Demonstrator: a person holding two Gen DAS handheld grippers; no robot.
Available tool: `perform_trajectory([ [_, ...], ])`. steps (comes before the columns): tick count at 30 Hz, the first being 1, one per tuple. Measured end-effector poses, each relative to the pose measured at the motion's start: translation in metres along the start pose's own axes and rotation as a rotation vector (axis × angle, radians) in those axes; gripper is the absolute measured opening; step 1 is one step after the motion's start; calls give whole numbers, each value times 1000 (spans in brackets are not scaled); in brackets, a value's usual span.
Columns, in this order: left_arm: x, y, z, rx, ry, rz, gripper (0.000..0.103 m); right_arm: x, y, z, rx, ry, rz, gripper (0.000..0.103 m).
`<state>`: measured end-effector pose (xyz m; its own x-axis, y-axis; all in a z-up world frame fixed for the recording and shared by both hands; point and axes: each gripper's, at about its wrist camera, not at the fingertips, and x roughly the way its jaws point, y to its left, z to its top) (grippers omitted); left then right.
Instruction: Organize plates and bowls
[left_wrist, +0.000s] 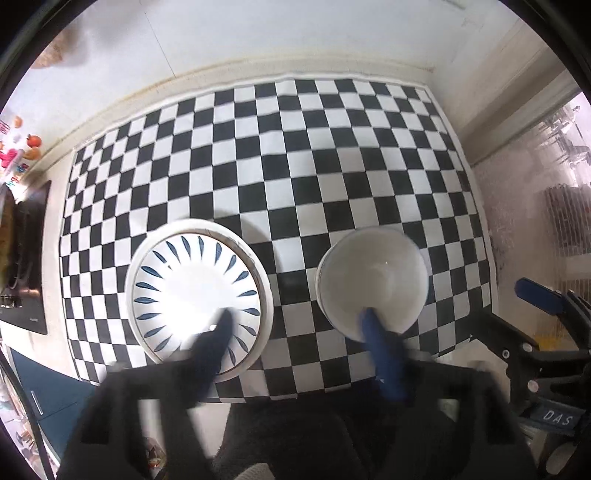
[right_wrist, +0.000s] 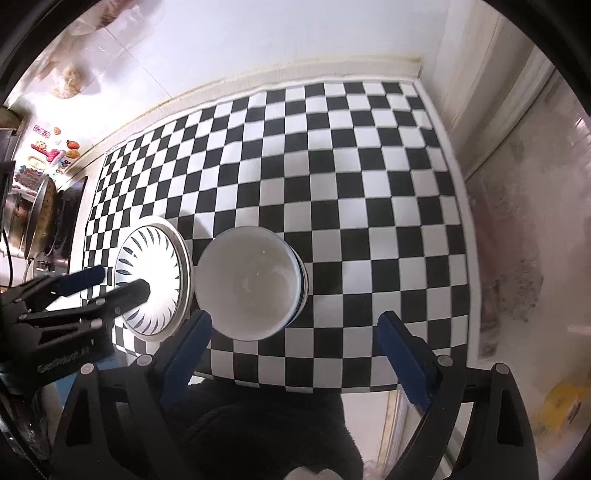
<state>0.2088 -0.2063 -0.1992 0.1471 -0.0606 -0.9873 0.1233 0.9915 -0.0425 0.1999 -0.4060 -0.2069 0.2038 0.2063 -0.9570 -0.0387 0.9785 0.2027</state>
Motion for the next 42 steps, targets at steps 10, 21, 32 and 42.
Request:
perform_trajectory([
  [10, -47, -5, -13, -54, -86, -3, 89, -70, 13, -18, -23, -113, -55, 93],
  [21, -95, -15, -20, -58, -159, 19, 89, -113, 8, -26, -19, -178, -64, 94],
  [32, -82, -15, -20, -79, -118, -7, 89, -97, 2, -25, -3, -126, -50, 94],
  [42, -49, -15, -6, -86, -77, -46, 89, -53, -17, -8, 47, -63, -19, 94],
])
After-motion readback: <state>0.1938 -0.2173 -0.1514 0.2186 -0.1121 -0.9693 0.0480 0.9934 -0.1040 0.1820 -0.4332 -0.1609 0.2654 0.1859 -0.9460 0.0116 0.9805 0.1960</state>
